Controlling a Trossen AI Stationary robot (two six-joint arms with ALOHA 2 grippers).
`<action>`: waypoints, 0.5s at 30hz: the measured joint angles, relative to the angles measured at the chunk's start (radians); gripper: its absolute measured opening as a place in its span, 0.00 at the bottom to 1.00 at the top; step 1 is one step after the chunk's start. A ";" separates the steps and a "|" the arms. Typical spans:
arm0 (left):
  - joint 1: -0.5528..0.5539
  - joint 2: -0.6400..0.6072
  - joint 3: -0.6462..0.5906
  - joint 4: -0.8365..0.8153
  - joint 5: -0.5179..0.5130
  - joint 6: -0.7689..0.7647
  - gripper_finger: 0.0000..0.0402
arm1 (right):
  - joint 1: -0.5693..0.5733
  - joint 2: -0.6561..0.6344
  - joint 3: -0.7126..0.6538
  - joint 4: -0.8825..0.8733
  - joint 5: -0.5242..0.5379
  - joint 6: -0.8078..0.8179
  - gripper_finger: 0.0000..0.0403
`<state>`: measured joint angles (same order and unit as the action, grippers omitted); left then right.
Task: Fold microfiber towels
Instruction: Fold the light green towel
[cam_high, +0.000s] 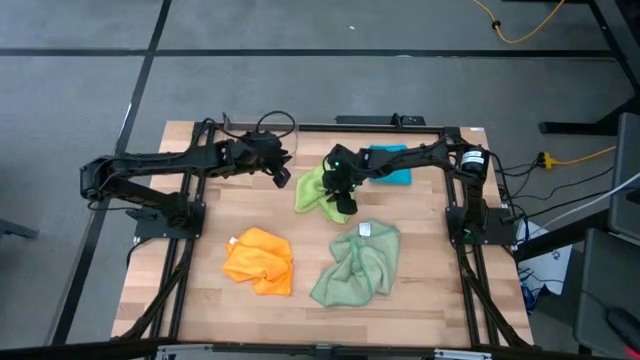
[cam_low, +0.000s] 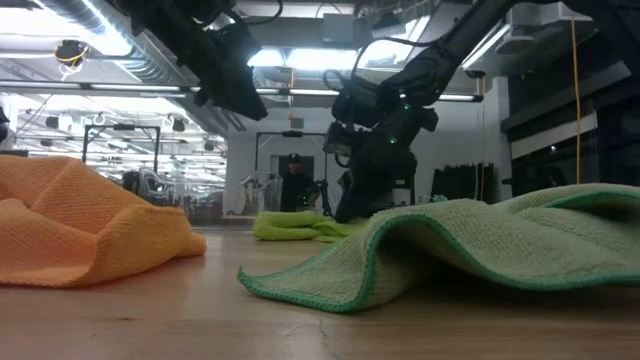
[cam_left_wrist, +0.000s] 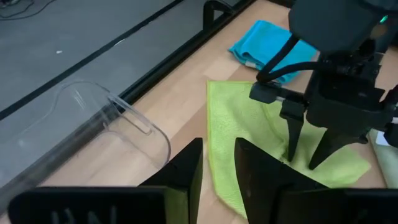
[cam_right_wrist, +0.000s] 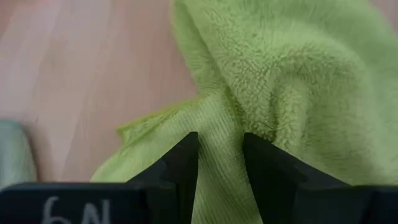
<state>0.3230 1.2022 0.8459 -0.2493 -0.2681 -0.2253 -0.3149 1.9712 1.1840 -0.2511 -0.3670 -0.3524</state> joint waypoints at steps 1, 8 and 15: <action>0.000 0.000 0.000 0.000 -0.002 0.000 0.21 | 0.000 0.000 0.000 -0.007 -0.004 -0.001 0.33; 0.000 0.000 0.000 0.004 -0.002 0.000 0.21 | 0.000 0.000 0.000 0.022 0.028 -0.037 0.32; 0.000 0.000 0.000 0.004 -0.003 0.000 0.21 | 0.005 0.000 0.000 0.012 0.058 -0.037 0.20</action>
<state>0.3225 1.2022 0.8459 -0.2450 -0.2707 -0.2249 -0.3096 1.9713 1.1839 -0.2386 -0.3085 -0.3889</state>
